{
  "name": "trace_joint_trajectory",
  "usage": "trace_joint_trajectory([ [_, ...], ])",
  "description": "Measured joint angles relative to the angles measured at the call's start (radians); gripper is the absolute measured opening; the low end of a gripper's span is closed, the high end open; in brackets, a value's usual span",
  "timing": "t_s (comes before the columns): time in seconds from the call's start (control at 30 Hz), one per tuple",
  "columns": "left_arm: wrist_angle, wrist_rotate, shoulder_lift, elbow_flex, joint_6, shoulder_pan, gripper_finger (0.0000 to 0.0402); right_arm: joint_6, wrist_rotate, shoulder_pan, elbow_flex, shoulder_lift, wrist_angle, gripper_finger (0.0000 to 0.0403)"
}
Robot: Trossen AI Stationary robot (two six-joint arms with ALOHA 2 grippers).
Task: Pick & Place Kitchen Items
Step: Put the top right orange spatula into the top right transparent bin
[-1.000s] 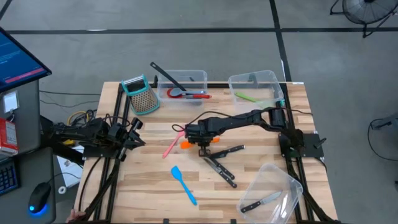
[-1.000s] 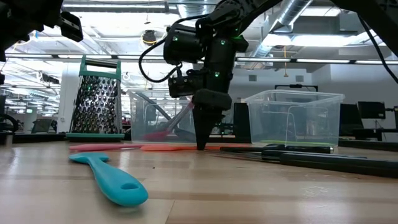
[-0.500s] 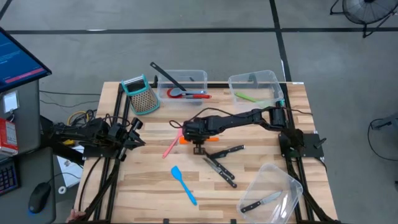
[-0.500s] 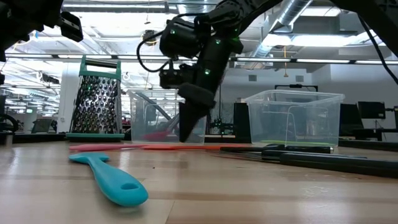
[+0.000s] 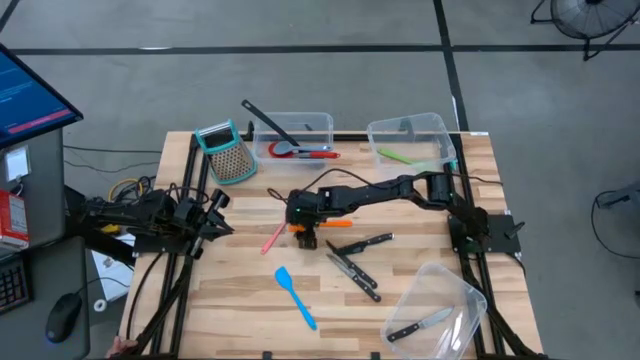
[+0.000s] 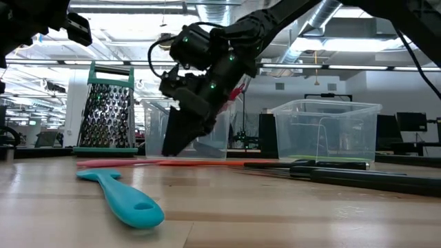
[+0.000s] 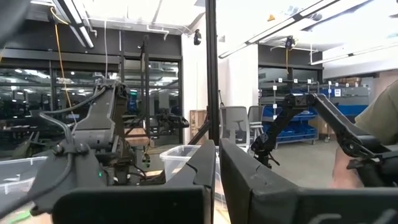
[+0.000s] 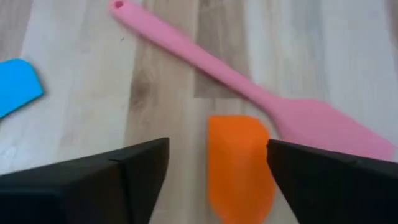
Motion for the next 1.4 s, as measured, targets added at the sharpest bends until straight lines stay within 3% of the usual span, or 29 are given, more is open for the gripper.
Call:
trace_joint_trajectory([
  [0.13,0.003,0.000,0.000,0.000,0.000,0.000,0.0008,-0.001,0.050,-0.010,-0.025,0.000,-0.005,0.0281],
  [0.43,0.003,0.000,0.000,0.000,0.000,0.000,0.0008,0.058,0.088,-0.017,-0.168,-0.017,0.072,0.0270],
  [0.53,0.003,0.000,0.000,0.000,0.000,0.000,0.0008,0.089,0.135,-0.001,-0.186,-0.020,0.082,0.0215],
  [0.7,0.003,0.000,0.000,0.000,0.000,0.000,0.0008,0.082,0.122,0.006,-0.190,-0.020,0.094,0.0074],
  [0.77,0.003,0.000,0.000,0.000,0.000,0.000,0.0008,0.082,0.114,0.006,-0.190,-0.020,0.093,0.0048],
  [1.2,0.002,0.000,0.000,0.000,0.000,0.000,0.0008,0.134,0.128,0.018,-0.146,-0.048,0.060,0.0048],
  [1.4,0.002,0.000,0.000,0.000,0.000,0.000,0.0008,0.143,0.144,0.017,-0.094,-0.164,0.055,0.0048],
])
